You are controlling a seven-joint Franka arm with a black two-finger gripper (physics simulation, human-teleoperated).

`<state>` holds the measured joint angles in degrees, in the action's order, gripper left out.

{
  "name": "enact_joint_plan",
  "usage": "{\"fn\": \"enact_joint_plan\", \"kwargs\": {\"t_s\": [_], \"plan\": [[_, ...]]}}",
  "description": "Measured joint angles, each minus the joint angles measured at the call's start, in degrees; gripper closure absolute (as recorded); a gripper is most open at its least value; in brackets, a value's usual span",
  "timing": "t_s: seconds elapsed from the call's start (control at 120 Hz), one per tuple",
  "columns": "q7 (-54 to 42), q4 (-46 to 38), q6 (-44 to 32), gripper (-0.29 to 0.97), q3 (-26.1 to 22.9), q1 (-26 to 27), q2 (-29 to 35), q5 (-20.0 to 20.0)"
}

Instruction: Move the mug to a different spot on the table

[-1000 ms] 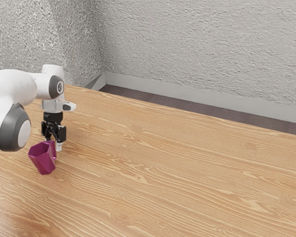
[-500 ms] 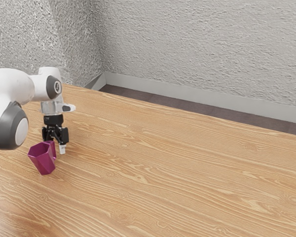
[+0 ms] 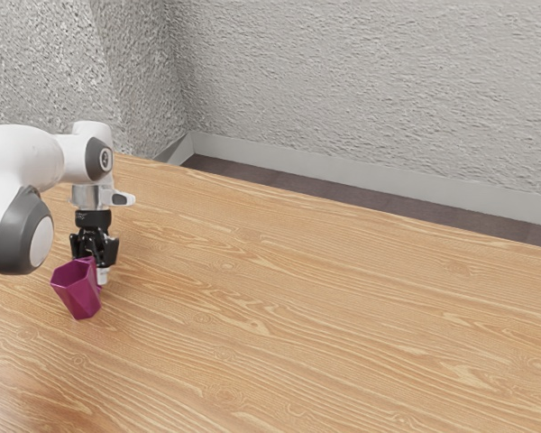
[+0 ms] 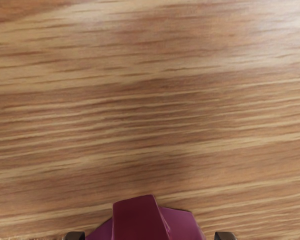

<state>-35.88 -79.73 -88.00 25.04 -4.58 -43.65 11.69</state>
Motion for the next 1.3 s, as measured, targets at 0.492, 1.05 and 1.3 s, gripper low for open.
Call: {"fn": "enact_joint_plan", "kwargs": {"t_s": [0.492,1.05,1.3], "plan": [[1.6,1.66,1.56,0.63,0.07,0.89,0.16,-1.67],[6.9,10.81,10.4,0.64,-0.16,13.05,1.44,-5.64],[9.49,12.89,12.23,0.64,-0.46,17.56,1.42,-3.08]]}}
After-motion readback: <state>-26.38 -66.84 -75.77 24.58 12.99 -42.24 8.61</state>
